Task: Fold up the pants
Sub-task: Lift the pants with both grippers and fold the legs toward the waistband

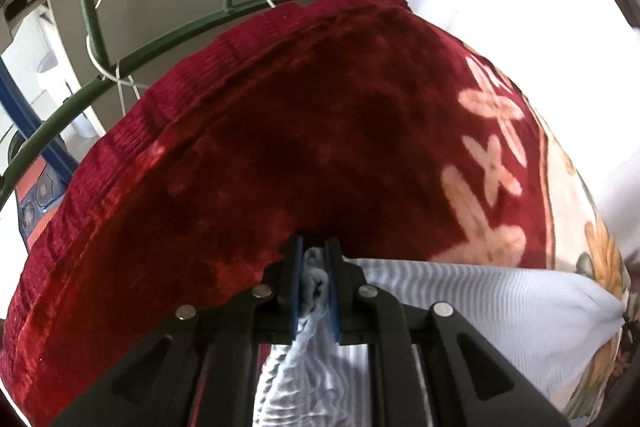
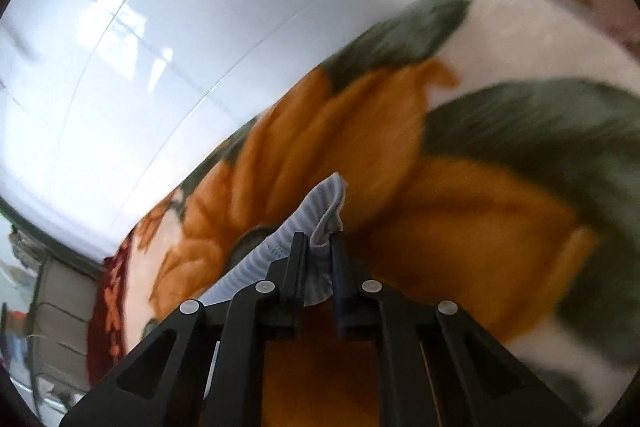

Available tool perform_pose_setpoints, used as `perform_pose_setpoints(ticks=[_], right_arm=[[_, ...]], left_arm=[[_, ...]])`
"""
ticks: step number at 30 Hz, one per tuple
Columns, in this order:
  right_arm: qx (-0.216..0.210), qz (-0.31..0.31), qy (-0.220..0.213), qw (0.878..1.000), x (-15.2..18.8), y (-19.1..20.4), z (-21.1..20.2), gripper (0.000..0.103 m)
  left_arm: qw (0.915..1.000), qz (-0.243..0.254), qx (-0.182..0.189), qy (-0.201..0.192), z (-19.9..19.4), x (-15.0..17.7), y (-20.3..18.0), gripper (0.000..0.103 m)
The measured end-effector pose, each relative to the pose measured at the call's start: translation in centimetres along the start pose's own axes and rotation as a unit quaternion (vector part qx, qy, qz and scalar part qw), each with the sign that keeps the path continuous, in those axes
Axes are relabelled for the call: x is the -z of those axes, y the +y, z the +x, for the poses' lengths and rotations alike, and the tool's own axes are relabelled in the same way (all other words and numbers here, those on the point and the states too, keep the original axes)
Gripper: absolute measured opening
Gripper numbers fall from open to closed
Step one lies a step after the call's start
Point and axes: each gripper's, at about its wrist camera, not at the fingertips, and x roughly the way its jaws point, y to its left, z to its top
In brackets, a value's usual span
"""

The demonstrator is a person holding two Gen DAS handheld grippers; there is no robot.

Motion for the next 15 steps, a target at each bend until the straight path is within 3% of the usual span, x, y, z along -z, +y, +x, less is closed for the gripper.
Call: perform_pose_setpoints(ticks=[1,2,3,4,6,7,8,11,13,15], right_arm=[[0.025,0.003,0.008,1.0,0.2,-0.4,0.4,0.017],[0.057,-0.002,0.019,0.998,0.6,-0.8,0.8,0.019],[0.09,-0.014,0.037,0.995,1.2,-1.3,1.1,0.019],[0.081,-0.031,0.036,0.996,2.0,-1.5,0.5,0.019],[0.084,-0.05,0.016,0.995,3.9,-1.8,-2.4,0.023],[0.084,-0.051,0.019,0.995,5.1,-1.9,-4.0,0.035],[0.073,-0.05,0.026,0.996,6.0,-2.2,-5.7,0.049],[0.007,-0.043,-0.002,0.999,9.4,-2.7,-13.2,0.059],[-0.019,-0.034,-0.045,0.998,12.1,-3.2,-17.8,0.072],[-0.019,-0.029,-0.08,0.996,14.4,-3.7,-21.1,0.082]], left_arm=[[0.9999,-0.004,0.014,-0.001,-0.2,0.1,0.0,0.016],[0.9981,-0.015,0.059,0.001,-0.8,0.3,0.2,0.021],[0.995,-0.023,0.098,0.006,-1.5,0.6,0.6,0.037],[0.9917,-0.032,0.124,0.009,-2.3,1.1,1.1,0.056],[0.9875,-0.05,0.148,-0.022,-5.7,3.6,2.7,0.071],[0.9871,-0.05,0.147,-0.04,-7.7,5.3,3.4,0.077],[0.9883,-0.044,0.138,-0.049,-9.3,6.9,3.9,0.079],[0.9935,0.008,0.088,-0.072,-14.2,13.3,5.0,0.081],[0.9937,0.029,0.091,-0.058,-14.9,16.2,5.5,0.08],[0.9966,0.006,0.081,-0.015,-14.0,17.6,6.3,0.078]])
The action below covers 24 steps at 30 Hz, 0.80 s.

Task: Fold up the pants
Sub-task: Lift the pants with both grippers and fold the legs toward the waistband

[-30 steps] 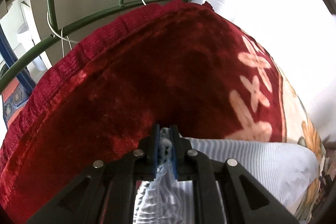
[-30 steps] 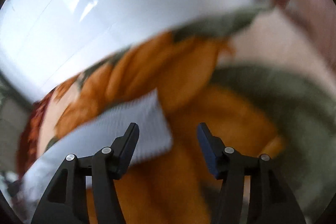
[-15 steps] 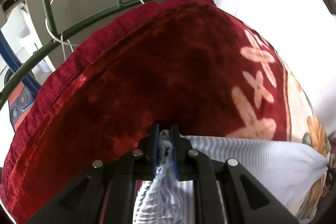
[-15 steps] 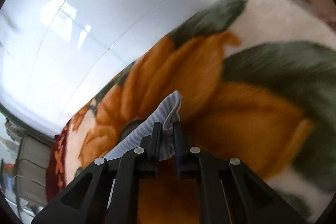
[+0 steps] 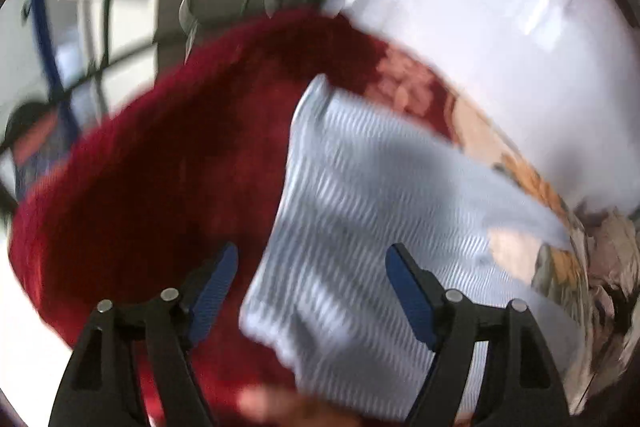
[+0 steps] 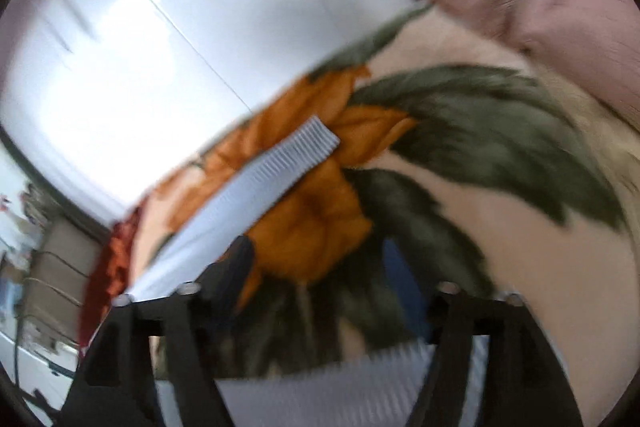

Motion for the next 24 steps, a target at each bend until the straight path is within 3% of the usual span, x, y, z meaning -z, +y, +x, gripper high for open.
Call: perform_pose_setpoints(ticks=[3,5,7,8,10,12,14,15,18,21,24], right_arm=[[0.062,-0.024,-0.029,0.997,1.3,-0.9,-3.5,0.084],[0.106,-0.011,-0.038,0.994,2.1,-3.4,-5.0,0.085],[0.099,0.019,-0.014,0.995,2.2,-6.1,-5.0,0.086],[0.099,0.029,-0.003,0.995,2.2,-7.4,-4.7,0.087],[0.126,0.06,0.011,0.99,2.6,-9.8,-4.0,0.087],[0.121,0.113,0.042,0.985,3.5,-12.2,-3.1,0.087],[0.081,0.177,0.071,0.978,4.8,-14.0,-2.2,0.087],[0.068,0.195,0.065,0.976,5.2,-14.3,-2.3,0.087],[0.048,0.211,0.041,0.975,4.6,-14.5,-2.0,0.087],[0.077,0.23,0.048,0.969,4.4,-14.0,-1.1,0.077],[0.106,0.219,0.055,0.968,4.6,-13.1,-0.8,0.051]], left_arm=[[0.998,-0.052,-0.029,0.024,1.6,1.2,1.8,0.077],[0.9967,-0.067,-0.028,0.037,2.2,1.7,2.6,0.073],[0.9969,-0.075,-0.01,0.024,1.8,2.0,2.9,0.071],[0.9957,-0.089,0.003,0.026,1.8,2.2,3.2,0.066],[0.9902,-0.127,0.027,0.051,2.5,2.8,3.9,0.036],[0.9785,-0.179,0.058,0.085,3.9,3.3,4.9,0.029],[0.9695,-0.207,0.082,0.102,4.5,4.0,5.3,0.015],[0.9648,-0.218,0.094,0.113,4.9,4.2,5.4,0.008],[0.9592,-0.242,0.112,0.094,4.7,4.2,5.7,0.004],[0.9607,-0.241,0.119,0.068,3.5,4.3,5.8,0.004],[0.9675,-0.223,0.102,0.059,2.8,3.6,6.2,0.003]])
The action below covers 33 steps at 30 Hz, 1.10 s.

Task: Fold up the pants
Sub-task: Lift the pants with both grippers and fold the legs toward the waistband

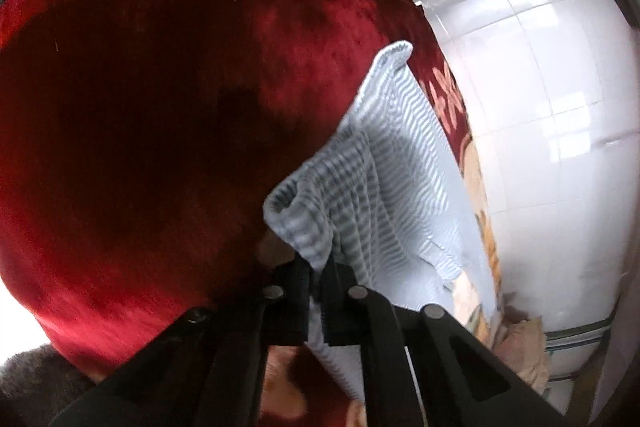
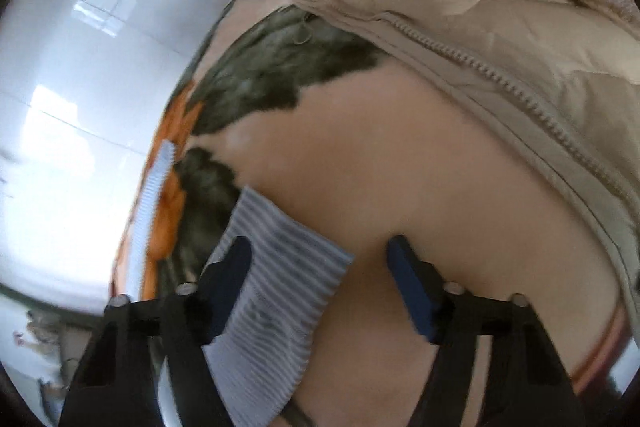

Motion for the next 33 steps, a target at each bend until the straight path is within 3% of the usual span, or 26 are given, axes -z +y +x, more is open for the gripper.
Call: perform_pose_setpoints(ticks=[2,4,8,13,19,24,28,33], right_arm=[[-0.008,0.005,0.013,1.0,0.1,0.2,-0.1,0.017],[-0.034,0.015,0.01,0.999,0.1,0.7,-0.8,0.009],[-0.136,0.03,-0.025,0.99,-1.5,2.8,-3.7,0.008],[-0.211,0.022,-0.064,0.975,-2.6,5.6,-6.2,0.007],[-0.214,0.032,-0.061,0.975,-3.9,7.5,-6.2,0.007],[-0.248,0.041,-0.053,0.966,-5.4,8.9,-5.4,0.007],[-0.241,0.004,-0.058,0.969,-6.4,11.5,-4.8,0.007],[-0.231,0.007,-0.031,0.972,-7.7,14.0,-1.2,0.007]], left_arm=[[1.0,0.002,-0.007,0.0,-0.5,-0.3,0.5,0.003],[1.0,-0.007,0.001,0.0,-1.2,-0.5,1.3,0.003],[0.9987,-0.042,0.028,-0.011,-2.4,-0.7,2.6,0.003],[0.9991,-0.019,0.02,-0.033,-3.7,-0.6,1.0,0.003],[0.9954,-0.039,0.052,-0.071,-6.0,-0.7,-0.7,0.002],[0.9926,-0.033,0.057,-0.102,-8.3,-1.3,-1.9,0.002],[0.9914,-0.048,0.064,-0.104,-8.5,-2.4,-2.5,0.002],[0.9899,-0.073,0.063,-0.104,-7.7,-4.4,-3.2,0.002]])
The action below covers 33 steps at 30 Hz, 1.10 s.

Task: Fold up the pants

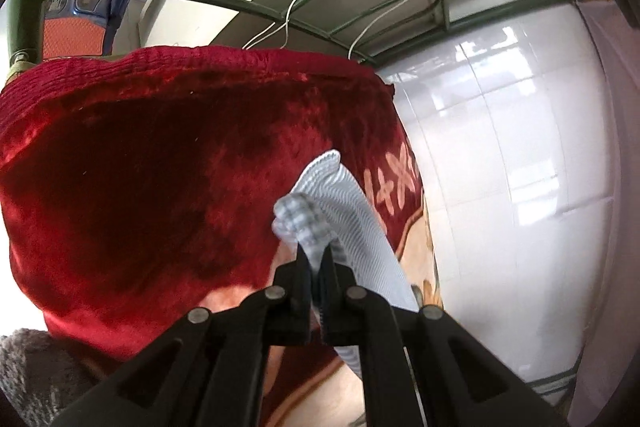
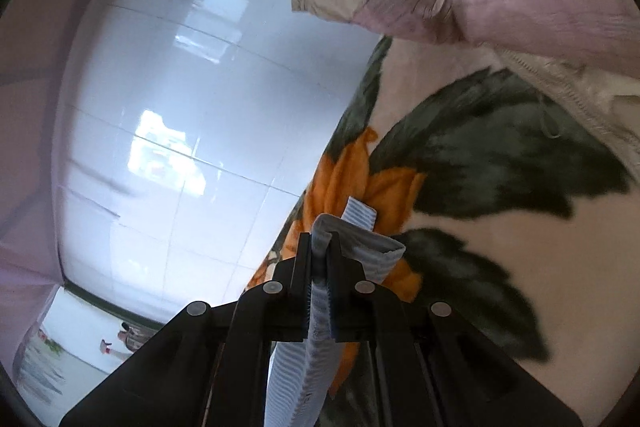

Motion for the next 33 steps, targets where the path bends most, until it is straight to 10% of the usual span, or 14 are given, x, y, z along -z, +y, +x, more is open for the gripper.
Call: perform_pose_setpoints(ticks=[15,26,33], right_arm=[[0.093,0.078,0.066,0.99,-3.0,-3.6,13.0,0.007],[0.027,0.179,0.05,0.982,-3.3,-4.6,16.4,0.007],[0.068,0.182,0.037,0.98,-4.3,-3.7,20.2,0.011]], left_arm=[[0.9983,-0.006,-0.054,-0.021,7.7,-2.4,-5.6,0.002],[0.9983,-0.022,-0.051,-0.018,11.6,-4.7,-8.2,0.002],[0.9961,-0.025,-0.084,-0.006,14.4,-6.4,-9.5,0.003]])
